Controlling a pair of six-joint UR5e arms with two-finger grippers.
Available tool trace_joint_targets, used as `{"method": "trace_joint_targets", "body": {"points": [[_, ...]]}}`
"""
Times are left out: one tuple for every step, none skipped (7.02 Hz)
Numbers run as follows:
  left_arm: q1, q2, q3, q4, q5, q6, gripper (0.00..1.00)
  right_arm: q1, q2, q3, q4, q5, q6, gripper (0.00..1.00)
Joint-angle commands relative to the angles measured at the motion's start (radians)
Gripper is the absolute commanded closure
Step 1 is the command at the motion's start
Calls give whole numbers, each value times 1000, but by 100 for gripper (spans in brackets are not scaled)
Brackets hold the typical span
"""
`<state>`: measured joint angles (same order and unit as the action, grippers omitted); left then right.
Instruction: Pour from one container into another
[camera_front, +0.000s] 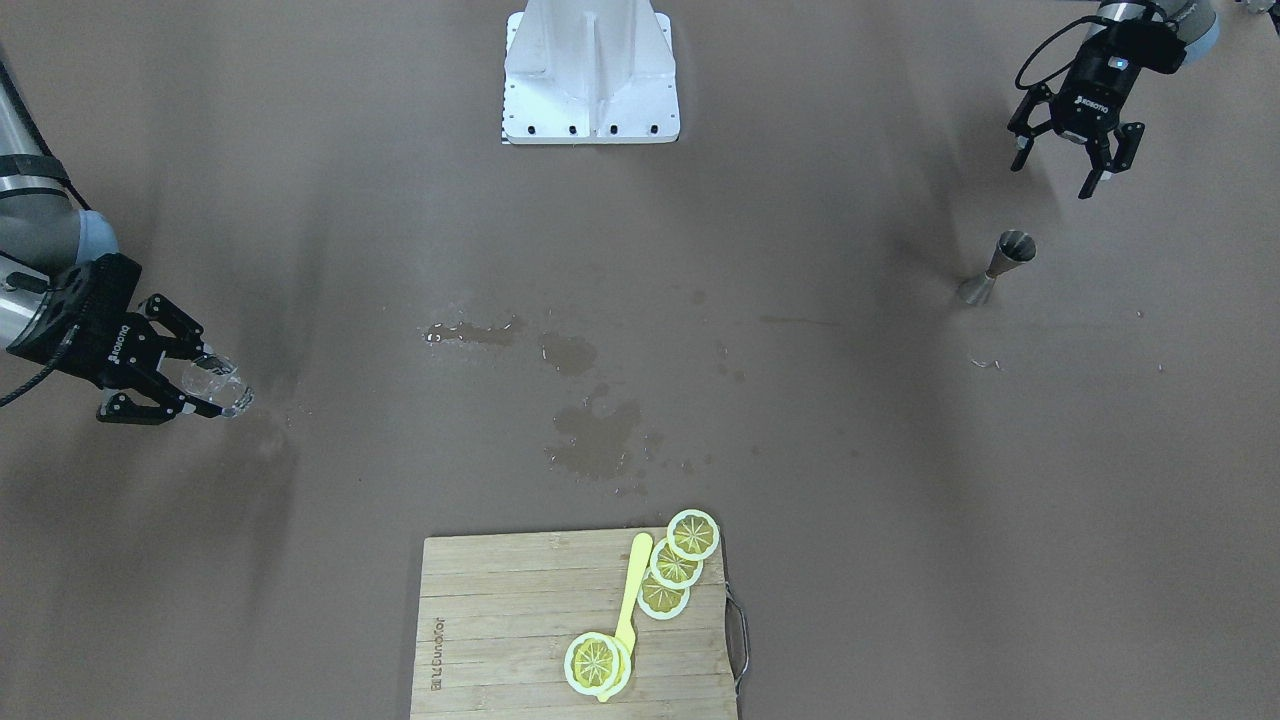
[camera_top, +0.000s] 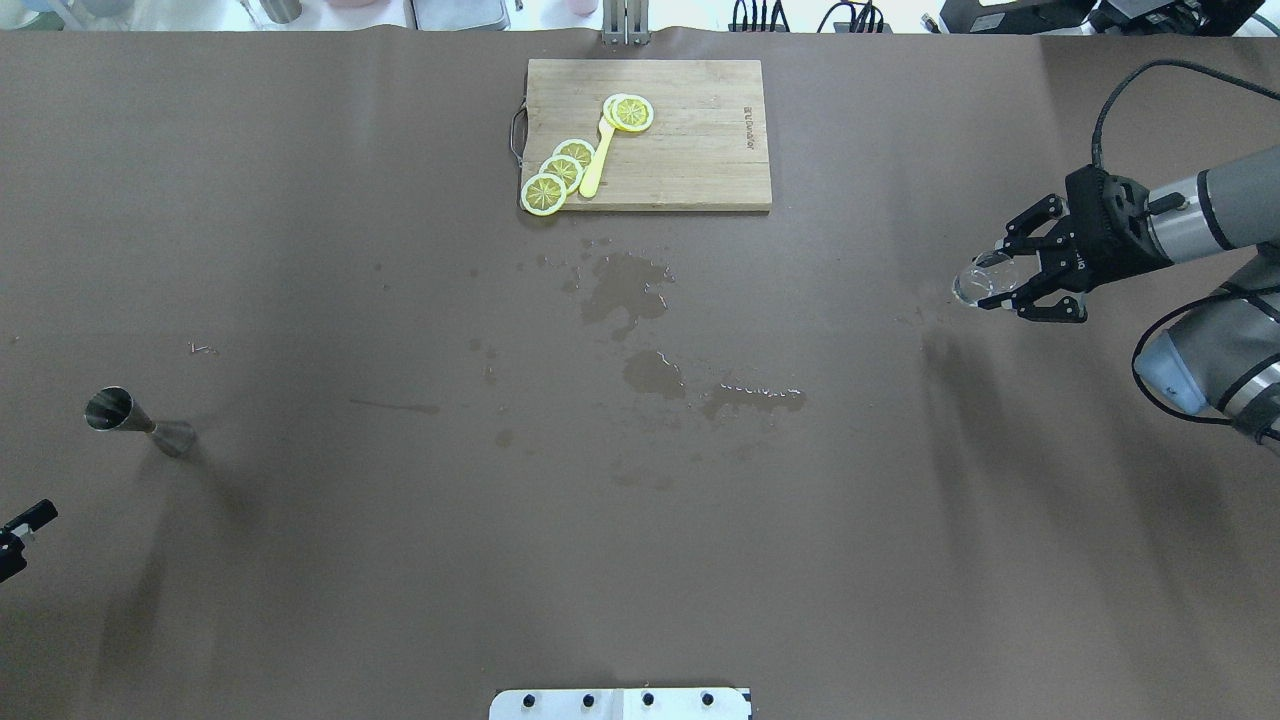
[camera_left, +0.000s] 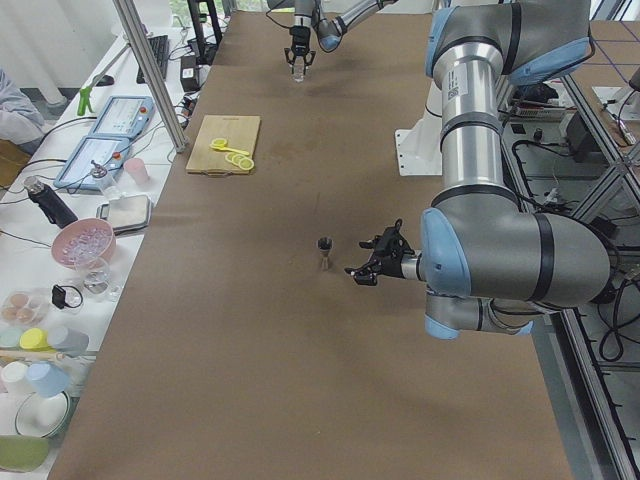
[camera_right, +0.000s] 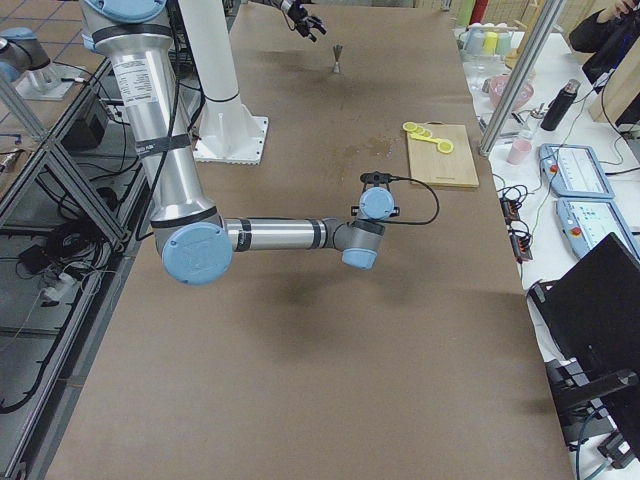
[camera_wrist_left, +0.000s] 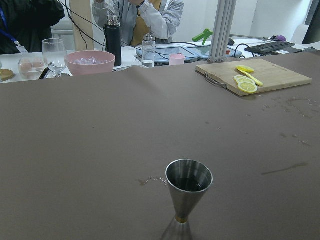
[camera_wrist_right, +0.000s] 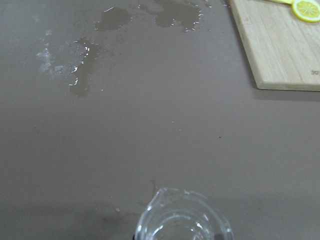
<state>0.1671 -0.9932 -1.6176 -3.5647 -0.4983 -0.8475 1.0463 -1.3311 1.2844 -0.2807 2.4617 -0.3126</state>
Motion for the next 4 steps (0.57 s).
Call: {"method": "trace_joint_targets", "body": {"points": [[15,-36,27,21,95,-1,1,40,1,15,0,2,3,100],[14,-54,25,35,116,10,2,40,3,15,0,3,4,100],[20,-82,24,37,122,10,10,35,3,27,0,5,4,100],[22,-100,21,70,123,8,22,35,13,35,-9,3,7,100]]}}
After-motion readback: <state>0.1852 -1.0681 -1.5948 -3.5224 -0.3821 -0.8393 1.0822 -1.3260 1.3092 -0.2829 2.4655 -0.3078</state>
